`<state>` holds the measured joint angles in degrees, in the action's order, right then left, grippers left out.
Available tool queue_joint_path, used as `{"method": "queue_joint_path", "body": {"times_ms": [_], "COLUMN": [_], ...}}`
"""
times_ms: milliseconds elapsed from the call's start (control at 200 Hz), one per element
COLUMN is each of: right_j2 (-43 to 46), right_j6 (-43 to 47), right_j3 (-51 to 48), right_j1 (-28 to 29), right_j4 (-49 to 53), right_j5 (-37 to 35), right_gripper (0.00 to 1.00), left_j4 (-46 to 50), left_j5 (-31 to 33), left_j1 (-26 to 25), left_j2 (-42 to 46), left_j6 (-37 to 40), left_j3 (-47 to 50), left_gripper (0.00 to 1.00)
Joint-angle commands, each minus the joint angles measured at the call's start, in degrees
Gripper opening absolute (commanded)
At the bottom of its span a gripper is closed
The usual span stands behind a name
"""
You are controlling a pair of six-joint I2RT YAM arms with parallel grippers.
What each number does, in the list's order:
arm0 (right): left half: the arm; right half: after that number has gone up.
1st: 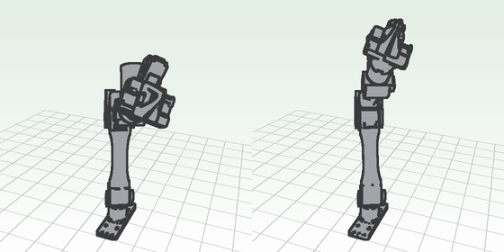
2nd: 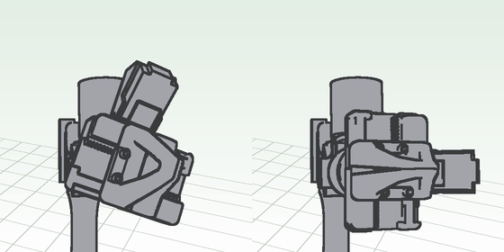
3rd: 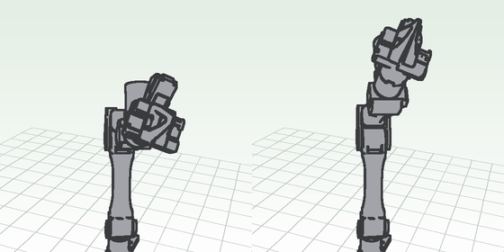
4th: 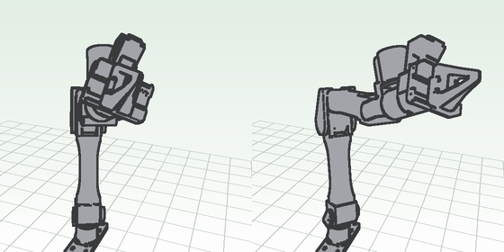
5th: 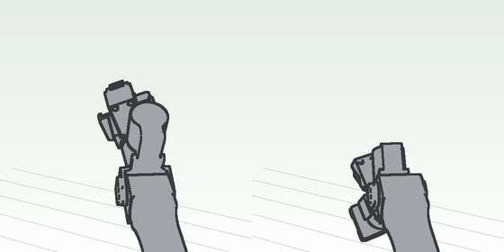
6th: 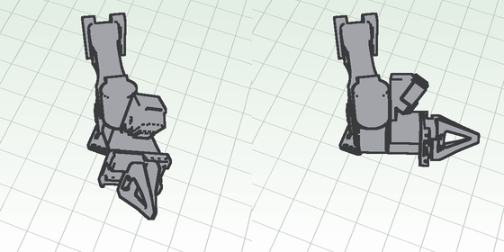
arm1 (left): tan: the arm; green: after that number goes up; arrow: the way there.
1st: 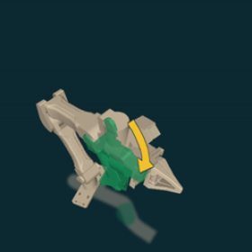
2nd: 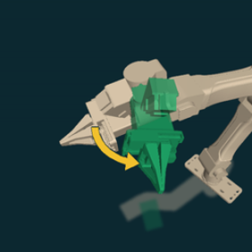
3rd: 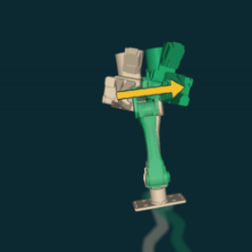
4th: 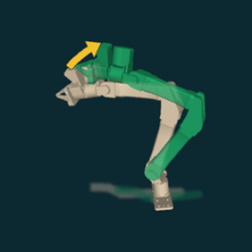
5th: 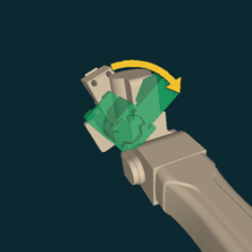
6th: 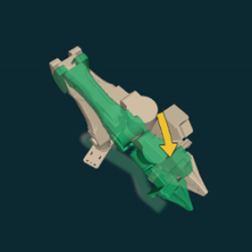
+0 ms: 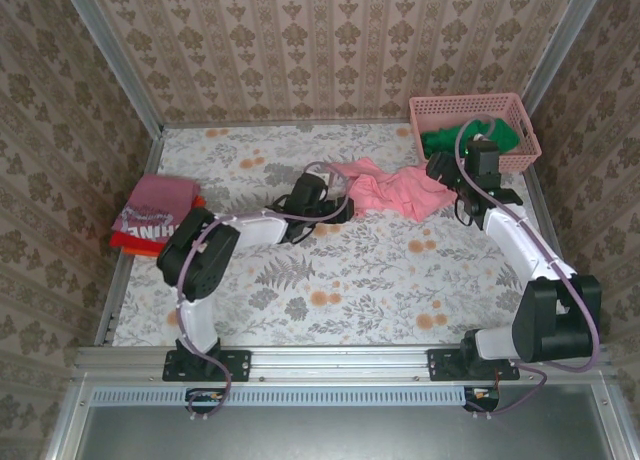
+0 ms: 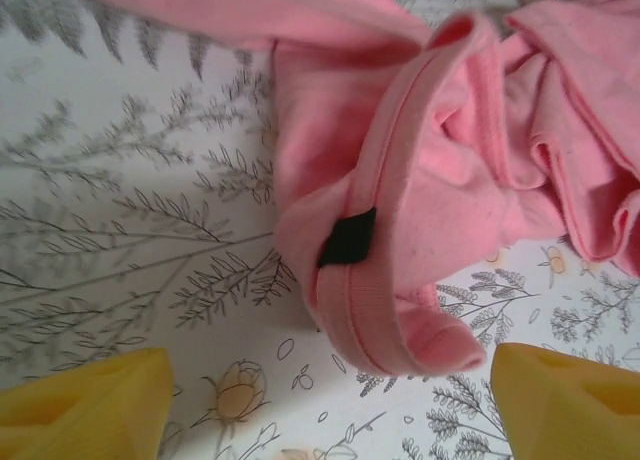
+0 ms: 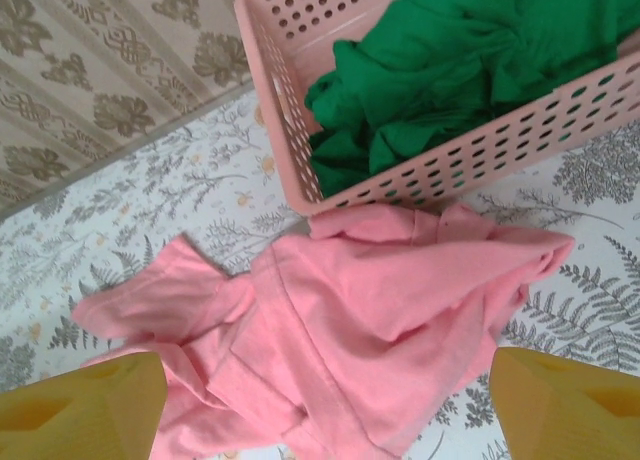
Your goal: Fold and stack the t-shirts
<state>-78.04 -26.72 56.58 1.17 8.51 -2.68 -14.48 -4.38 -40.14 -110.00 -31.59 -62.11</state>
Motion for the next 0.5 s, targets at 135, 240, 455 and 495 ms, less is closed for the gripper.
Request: {"method": "queue_joint_path", "body": {"times_ms": [135,240,455,495], "right_j2": [-3.34,-7.78,-17.90,-19.76], "right_j6": [3.70,4.48,7.84,8.43], "right_j3": [-1.84,-1.53,5.59,7.52], "right_j1": [0.35,1.45,7.46,8.86], "right_j4": [2.53,2.44,4.95,5.51], "right_j5": [7.15,8.59,4.57,3.12], "right_gripper": [0.85,0.85,0.80,0.77], "left_j4": [2.32,2.81,2.99,3.08], "left_j5": [-4.91,-4.80,-4.07,-3.97], "left_j1": [-2.13,-2.78,-2.35,-2.25], "left_j2": [-7.06,-8.90,-8.73,-8.28], "left_j6": [-4.76,-4.84,-4.19,-3.94], "left_j3": [-7.69,-9.83,-9.34,-8.95], "left_gripper": [0.57,0.38,0.00,0.00]}}
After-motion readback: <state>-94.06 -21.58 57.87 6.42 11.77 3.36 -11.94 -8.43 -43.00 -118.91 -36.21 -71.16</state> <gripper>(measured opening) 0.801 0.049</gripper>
